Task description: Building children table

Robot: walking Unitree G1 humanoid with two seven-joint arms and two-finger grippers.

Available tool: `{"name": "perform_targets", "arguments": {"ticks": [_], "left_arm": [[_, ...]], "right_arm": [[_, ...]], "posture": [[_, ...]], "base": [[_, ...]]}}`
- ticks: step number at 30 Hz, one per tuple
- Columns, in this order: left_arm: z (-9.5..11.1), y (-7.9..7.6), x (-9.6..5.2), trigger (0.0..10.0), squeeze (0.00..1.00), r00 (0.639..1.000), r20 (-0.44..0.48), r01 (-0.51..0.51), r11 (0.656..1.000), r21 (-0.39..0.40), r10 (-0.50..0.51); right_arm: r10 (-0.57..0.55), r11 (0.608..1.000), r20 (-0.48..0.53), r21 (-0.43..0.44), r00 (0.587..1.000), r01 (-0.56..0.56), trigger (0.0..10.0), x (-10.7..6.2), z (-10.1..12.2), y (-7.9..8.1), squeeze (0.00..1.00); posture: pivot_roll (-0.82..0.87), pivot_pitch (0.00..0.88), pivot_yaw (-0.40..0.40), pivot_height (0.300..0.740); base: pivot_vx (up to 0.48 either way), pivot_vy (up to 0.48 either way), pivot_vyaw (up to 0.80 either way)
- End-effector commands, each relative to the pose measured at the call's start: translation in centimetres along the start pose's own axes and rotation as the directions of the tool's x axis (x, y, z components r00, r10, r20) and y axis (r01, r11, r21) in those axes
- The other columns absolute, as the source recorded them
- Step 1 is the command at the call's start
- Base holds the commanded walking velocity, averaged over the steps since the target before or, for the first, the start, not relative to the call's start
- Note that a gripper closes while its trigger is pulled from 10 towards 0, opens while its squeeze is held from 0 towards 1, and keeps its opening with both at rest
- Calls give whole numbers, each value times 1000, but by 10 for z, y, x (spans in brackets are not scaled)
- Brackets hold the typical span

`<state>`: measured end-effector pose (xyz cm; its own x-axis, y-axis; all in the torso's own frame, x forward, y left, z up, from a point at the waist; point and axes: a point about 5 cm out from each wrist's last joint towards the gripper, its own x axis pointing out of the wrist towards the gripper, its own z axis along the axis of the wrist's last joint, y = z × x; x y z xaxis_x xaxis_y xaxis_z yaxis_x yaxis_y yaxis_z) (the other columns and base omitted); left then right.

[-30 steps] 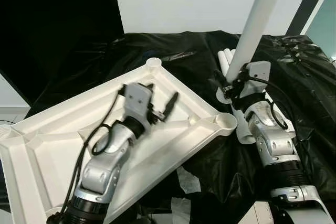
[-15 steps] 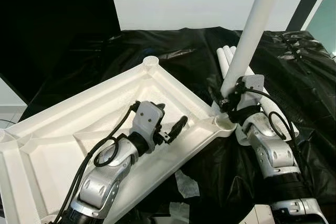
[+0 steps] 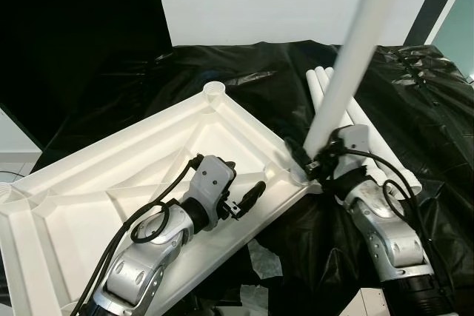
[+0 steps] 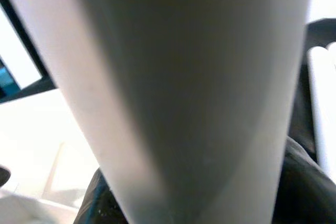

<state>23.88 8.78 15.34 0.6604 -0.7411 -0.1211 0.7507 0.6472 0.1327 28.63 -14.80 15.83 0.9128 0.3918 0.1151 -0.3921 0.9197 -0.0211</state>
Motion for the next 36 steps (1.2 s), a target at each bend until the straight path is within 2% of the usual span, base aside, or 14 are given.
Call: {"name": "perform_targets", "arguments": {"ticks": [1, 3, 9, 11, 14, 21, 29, 36], "left_arm": [[-1, -5, 0, 10000, 0, 995, -20, 96, 995, 13, -96], [0, -5, 1, 10000, 0, 996, -19, 93, 996, 13, -93], [0, -4, 2, 10000, 0, 996, -20, 88, 996, 17, -88], [-1, -4, 2, 10000, 0, 996, -30, 84, 996, 24, -83], [-2, -4, 3, 10000, 0, 996, -37, 77, 997, 25, -76], [-1, -3, 3, 10000, 0, 997, -33, 73, 997, 27, -73], [1, -2, 2, 10000, 0, 997, -31, 74, 997, 36, -73], [3, -4, 3, 10000, 0, 995, -31, 95, 995, 41, -94]], "right_arm": [[-76, 991, -124, 99, 989, 89, 10000, -5, -23, -12, 0], [-111, 980, -138, 151, 984, 131, 10000, -2, -23, -18, 0], [-105, 983, -143, 136, 984, 125, 10000, 1, -22, -19, 0], [-72, 990, -149, 113, 986, 89, 10000, 3, -23, -16, 0], [59, 998, -173, -13, 983, -62, 10000, 3, -27, -1, 0], [140, 982, -196, -95, 971, -161, 10000, -3, -33, 6, 0], [176, 977, -211, -82, 962, -196, 10000, -9, -48, -2, 0], [305, 943, -226, -62, 925, -326, 10000, -9, -55, 1, 0]], "posture": [[63, 95, 37, 740], [60, 91, 38, 740], [59, 89, 38, 740], [56, 86, 36, 740], [57, 77, 32, 740], [59, 71, 35, 740], [59, 64, 43, 740], [56, 60, 51, 740]], "base": [[0, 0, 0], [0, 0, 0], [0, 0, 0], [0, 0, 0], [0, 0, 0], [0, 0, 0], [0, 0, 0], [0, 0, 0]]}}
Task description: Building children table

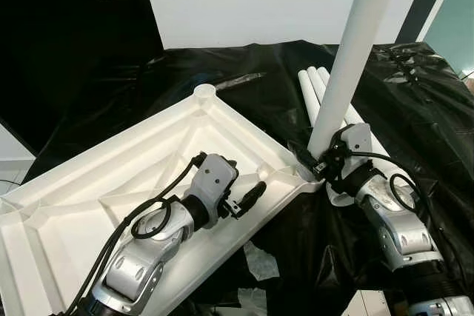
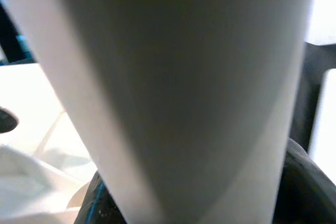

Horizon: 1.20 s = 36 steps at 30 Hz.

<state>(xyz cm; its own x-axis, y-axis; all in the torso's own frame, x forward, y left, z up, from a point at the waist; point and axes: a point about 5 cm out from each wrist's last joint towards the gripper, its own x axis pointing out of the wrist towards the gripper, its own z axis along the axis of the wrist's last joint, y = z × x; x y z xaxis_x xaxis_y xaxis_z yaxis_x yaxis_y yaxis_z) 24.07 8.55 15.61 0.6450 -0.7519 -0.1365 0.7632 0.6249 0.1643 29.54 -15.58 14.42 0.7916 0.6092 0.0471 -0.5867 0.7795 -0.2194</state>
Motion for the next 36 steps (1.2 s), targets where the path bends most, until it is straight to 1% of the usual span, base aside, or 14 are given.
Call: {"name": "perform_targets", "arguments": {"ticks": [1, 3, 5, 8, 9, 11, 13, 15, 18, 26, 30, 34, 35, 36], "left_arm": [[0, -4, 0, 10000, 0, 997, -15, 75, 997, 10, -75], [1, -3, 1, 10000, 0, 997, -15, 73, 997, 12, -73], [1, -3, 1, 10000, 0, 997, -15, 73, 997, 12, -73], [2, -4, 1, 10000, 0, 997, -14, 73, 997, 12, -73], [2, -4, 1, 10000, 0, 997, -14, 73, 997, 12, -73], [2, -5, 0, 10000, 0, 997, -15, 75, 997, 12, -75], [2, -5, 0, 10000, 0, 997, -15, 75, 997, 12, -75], [2, -7, 0, 10000, 0, 997, -17, 75, 997, 11, -75], [2, -7, 0, 10000, 0, 997, -17, 75, 997, 11, -75], [3, -8, -1, 10000, 0, 997, -15, 70, 997, 10, -70], [3, -8, -1, 10000, 0, 998, -14, 68, 998, 9, -68], [3, -7, -1, 10000, 0, 998, -14, 62, 998, 9, -62], [4, -7, -1, 10000, 0, 998, -13, 57, 998, 10, -57], [4, -7, -1, 10000, 0, 998, -13, 57, 998, 10, -57]], "right_arm": [[107, 991, -153, 97, 982, -93, 10000, -7, -38, 21, 0], [152, 984, -154, 111, 976, -136, 10000, -7, -40, 23, 0], [152, 984, -154, 111, 976, -136, 10000, -7, -40, 23, 0], [177, 968, -161, 208, 971, -142, 10000, -7, -45, 22, 0], [177, 968, -161, 208, 971, -142, 10000, -7, -45, 22, 0], [189, 946, -149, 292, 971, -139, 10000, -7, -48, 22, 0], [189, 946, -149, 292, 971, -139, 10000, -7, -48, 22, 0], [197, 930, -146, 340, 969, -138, 10000, -7, -49, 22, 0], [202, 925, -147, 353, 968, -139, 10000, -7, -49, 21, 0], [152, 866, -149, 497, 977, -59, 10000, -2, -49, 15, 0], [124, 864, -159, 503, 979, -28, 10000, -2, -51, 13, 0], [77, 879, -184, 477, 980, 20, 10000, -5, -56, 15, 0], [32, 909, -200, 414, 979, 55, 10000, -7, -59, 17, 0], [32, 909, -200, 414, 979, 55, 10000, -7, -59, 17, 0]], "posture": [[56, 60, 51, 740], [62, 55, 50, 740], [62, 55, 50, 740], [62, 55, 50, 740], [62, 55, 50, 740], [72, 55, 44, 740], [72, 55, 44, 740], [73, 56, 43, 740], [72, 59, 40, 740], [73, 64, 32, 740], [73, 64, 31, 740], [75, 66, 31, 740], [75, 69, 29, 740], [75, 69, 29, 740]], "base": [[0, 0, 0], [0, 0, 0], [0, 0, 0], [0, 0, 0], [0, 0, 0], [0, 0, 0], [0, 0, 0], [0, 0, 0], [0, 0, 0], [0, 0, 0], [0, 0, 0], [0, 0, 0], [0, 0, 0], [0, 0, 0]]}}
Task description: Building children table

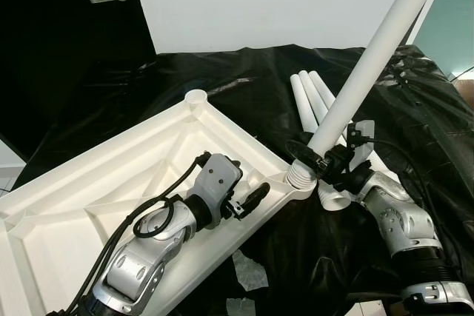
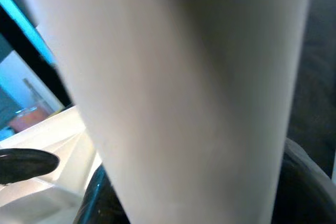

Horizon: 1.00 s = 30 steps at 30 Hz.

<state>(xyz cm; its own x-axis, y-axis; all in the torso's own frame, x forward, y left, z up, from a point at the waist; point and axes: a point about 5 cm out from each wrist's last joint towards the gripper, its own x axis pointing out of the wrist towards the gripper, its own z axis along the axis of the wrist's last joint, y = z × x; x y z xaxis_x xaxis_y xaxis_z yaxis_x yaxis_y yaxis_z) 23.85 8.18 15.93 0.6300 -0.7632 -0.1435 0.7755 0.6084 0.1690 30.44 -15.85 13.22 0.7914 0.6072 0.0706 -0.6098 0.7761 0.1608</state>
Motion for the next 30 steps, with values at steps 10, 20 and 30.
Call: {"name": "perform_targets", "arguments": {"ticks": [10, 20, 30], "left_arm": [[1, -1, -3, 10000, 0, 999, -7, 31, 1000, 3, -31], [3, 3, -2, 10000, 0, 1000, -3, 31, 999, 10, -31], [3, 4, -2, 10000, 0, 1000, 1, 26, 1000, 10, -26]], "right_arm": [[-7, 971, -259, -233, 966, -56, 10000, -10, -49, 12, 0], [47, 959, -248, -260, 968, -113, 10000, -6, -47, 13, 0], [94, 930, -235, -326, 967, -170, 10000, -13, -53, 19, 0]], "posture": [[67, 69, 42, 740], [67, 64, 45, 740], [68, 65, 44, 740]], "base": [[0, 0, 0], [0, 0, 0], [0, 0, 0]]}}
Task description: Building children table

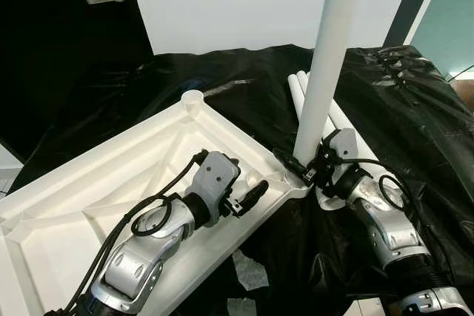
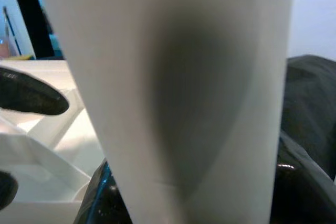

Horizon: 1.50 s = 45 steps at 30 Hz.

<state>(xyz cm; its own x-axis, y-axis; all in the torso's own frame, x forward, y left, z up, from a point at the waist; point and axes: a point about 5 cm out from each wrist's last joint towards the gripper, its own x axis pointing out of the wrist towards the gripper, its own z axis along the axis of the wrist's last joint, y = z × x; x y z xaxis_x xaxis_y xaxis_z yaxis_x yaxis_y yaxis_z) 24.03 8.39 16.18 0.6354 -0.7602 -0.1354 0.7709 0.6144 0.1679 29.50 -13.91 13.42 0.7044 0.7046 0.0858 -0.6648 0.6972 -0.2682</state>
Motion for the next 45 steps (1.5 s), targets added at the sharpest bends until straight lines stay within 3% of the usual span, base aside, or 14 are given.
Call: {"name": "perform_targets", "arguments": {"ticks": [1, 7, 8, 10, 13, 19, 23, 26, 31, 35, 36, 38, 39, 45], "left_arm": [[2, 1, -1, 10000, 0, 999, -5, 34, 999, 11, -34], [2, 0, -1, 10000, 0, 999, -3, 36, 999, 12, -36], [2, 0, -1, 10000, 0, 999, -3, 36, 999, 12, -36], [3, 0, -2, 10000, 0, 999, -1, 36, 999, 12, -36], [3, 0, -2, 10000, 0, 999, 0, 36, 999, 10, -36], [3, -1, -1, 10000, 0, 999, 2, 34, 999, 7, -34], [3, -1, -1, 10000, 0, 999, 3, 32, 999, 5, -32], [3, -2, -1, 10000, 0, 1000, 5, 30, 1000, 5, -30], [4, -2, -1, 10000, 0, 1000, 9, 23, 1000, 4, -23], [9, 1, 0, 10000, 0, 999, 42, -3, 1000, -3, 3], [9, 1, 0, 10000, 0, 999, 42, -3, 1000, -3, 3], [12, 1, 0, 10000, 0, 998, 64, 8, 999, -41, -5], [15, 1, -1, 10000, 1000, 996, 86, 24, 998, -63, -18], [30, 6, 0, 10000, 1000, 985, 169, 37, 996, -77, -24]], "right_arm": [[64, 995, -224, 92, 973, -44, 10000, -18, -48, 20, 0], [56, 991, -220, 133, 974, -27, 10000, -21, -50, 15, 0], [56, 988, -216, 155, 975, -22, 10000, -21, -51, 14, 0], [72, 961, -236, 277, 969, -4, 10000, -20, -53, 13, 0], [96, 942, -276, 335, 956, 2, 10000, -20, -57, 12, 0], [129, 949, -301, 315, 945, -29, 10000, -20, -59, 11, 0], [150, 935, -306, 353, 940, -34, 10000, -20, -59, 10, 0], [119, 907, -278, 422, 953, 9, 10000, -18, -56, 6, 0], [12, 901, -244, 423, 970, 96, 10000, -14, -49, -4, 0], [-29, 924, -83, 378, 996, 58, 10000, -3, -19, -4, 0], [-29, 924, -83, 378, 996, 58, 10000, -3, -19, -4, 0], [-44, 927, -4, 372, 999, 42, 10000, 2, -3, -6, 0], [-30, 927, 37, 374, 999, 14, 10000, 6, 8, -8, 0], [22, 931, 112, 361, 993, -62, 10000, 16, 37, -17, 0]], "posture": [[68, 65, 44, 740], [66, 66, 46, 740], [66, 66, 46, 740], [69, 65, 42, 740], [69, 64, 41, 740], [71, 63, 35, 740], [72, 62, 33, 740], [73, 63, 32, 740], [73, 63, 32, 740], [79, 61, 23, 740], [79, 61, 23, 740], [77, 61, 24, 740], [74, 54, 24, 740], [76, 44, 16, 740]], "base": [[0, 0, 0], [0, 0, 0], [0, 0, 0], [0, 0, 0], [0, 0, 0], [0, 0, 0], [0, 0, 0], [0, 0, 0], [0, 0, 0], [0, 0, 0], [0, 0, 0], [0, 0, 0], [0, 0, 0], [0, 0, 0]]}}
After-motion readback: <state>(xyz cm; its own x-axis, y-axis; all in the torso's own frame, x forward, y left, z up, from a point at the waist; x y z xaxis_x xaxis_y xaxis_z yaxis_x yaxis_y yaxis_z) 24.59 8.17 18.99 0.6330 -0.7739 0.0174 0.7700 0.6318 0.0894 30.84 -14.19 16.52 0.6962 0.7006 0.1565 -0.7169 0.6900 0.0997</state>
